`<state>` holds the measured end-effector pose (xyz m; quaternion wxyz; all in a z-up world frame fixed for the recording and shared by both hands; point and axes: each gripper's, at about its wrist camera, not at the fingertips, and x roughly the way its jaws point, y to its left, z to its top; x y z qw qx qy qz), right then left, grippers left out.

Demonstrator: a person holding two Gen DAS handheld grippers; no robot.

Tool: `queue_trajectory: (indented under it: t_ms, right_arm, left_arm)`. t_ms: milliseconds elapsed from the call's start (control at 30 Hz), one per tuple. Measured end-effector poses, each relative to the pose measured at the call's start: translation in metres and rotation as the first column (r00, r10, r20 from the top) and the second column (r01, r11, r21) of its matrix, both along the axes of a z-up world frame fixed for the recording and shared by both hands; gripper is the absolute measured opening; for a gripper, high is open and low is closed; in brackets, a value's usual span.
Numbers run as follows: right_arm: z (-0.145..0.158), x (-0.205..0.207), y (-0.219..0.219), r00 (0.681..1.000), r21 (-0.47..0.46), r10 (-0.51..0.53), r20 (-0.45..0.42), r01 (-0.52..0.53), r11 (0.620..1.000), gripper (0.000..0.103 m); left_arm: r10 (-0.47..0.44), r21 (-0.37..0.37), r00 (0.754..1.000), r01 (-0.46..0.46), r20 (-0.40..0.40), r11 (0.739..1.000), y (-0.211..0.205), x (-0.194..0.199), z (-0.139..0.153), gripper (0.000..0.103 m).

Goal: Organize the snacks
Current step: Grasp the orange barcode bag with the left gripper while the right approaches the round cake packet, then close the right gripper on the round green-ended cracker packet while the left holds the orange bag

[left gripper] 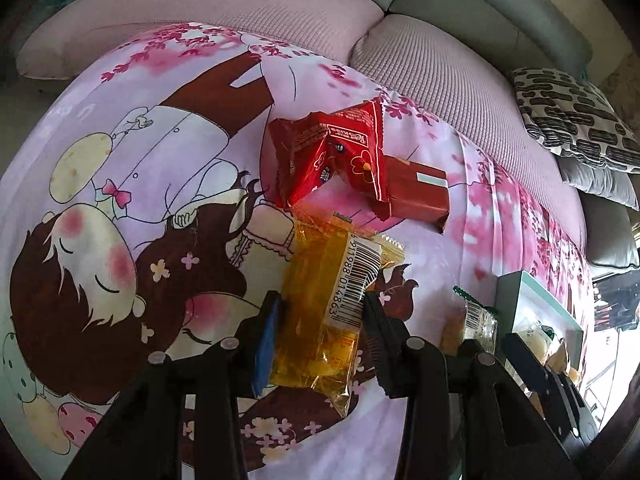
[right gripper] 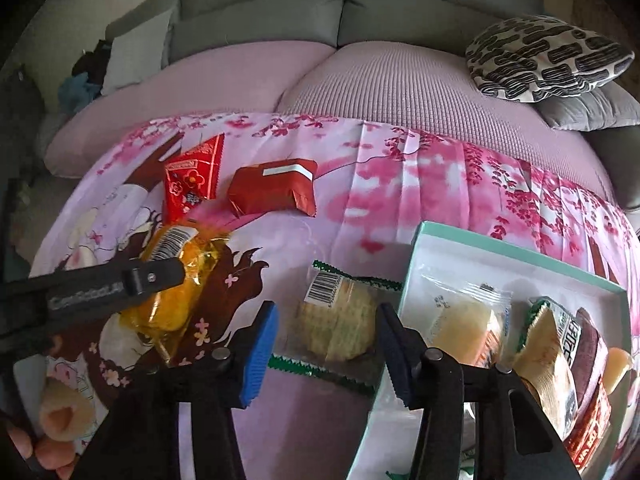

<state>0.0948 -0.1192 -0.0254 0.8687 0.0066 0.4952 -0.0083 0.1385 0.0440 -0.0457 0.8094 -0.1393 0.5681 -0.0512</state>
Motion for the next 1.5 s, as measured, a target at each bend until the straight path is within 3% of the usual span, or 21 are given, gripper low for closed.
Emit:
queue_trajectory:
  t_ms: [467, 1133, 1500]
  right_arm:
    - [-0.012, 0.016, 0.0, 0.998, -0.053, -0.043, -0.034, 0.041, 0.998, 0.053]
    - [-0.011, 0.008, 0.017, 0.999, 0.019, 0.008, -0.048, -0.007, 1.0, 0.053]
    - [-0.012, 0.007, 0.005, 0.996, 0.035, -0.06, -0.069, 0.063, 0.997, 0.059]
  left_arm:
    - [0.01, -0.043, 1.0, -0.011, -0.01, 0.999, 0.006, 0.002, -0.001, 0.043]
    - [0.02, -0.074, 1.0, -0.022, -0.019, 0.997, 0.008, 0.002, -0.002, 0.043]
    - [0.022, -0.08, 1.0, -0.024, -0.022, 0.997, 0.008, 0.002, -0.003, 0.043]
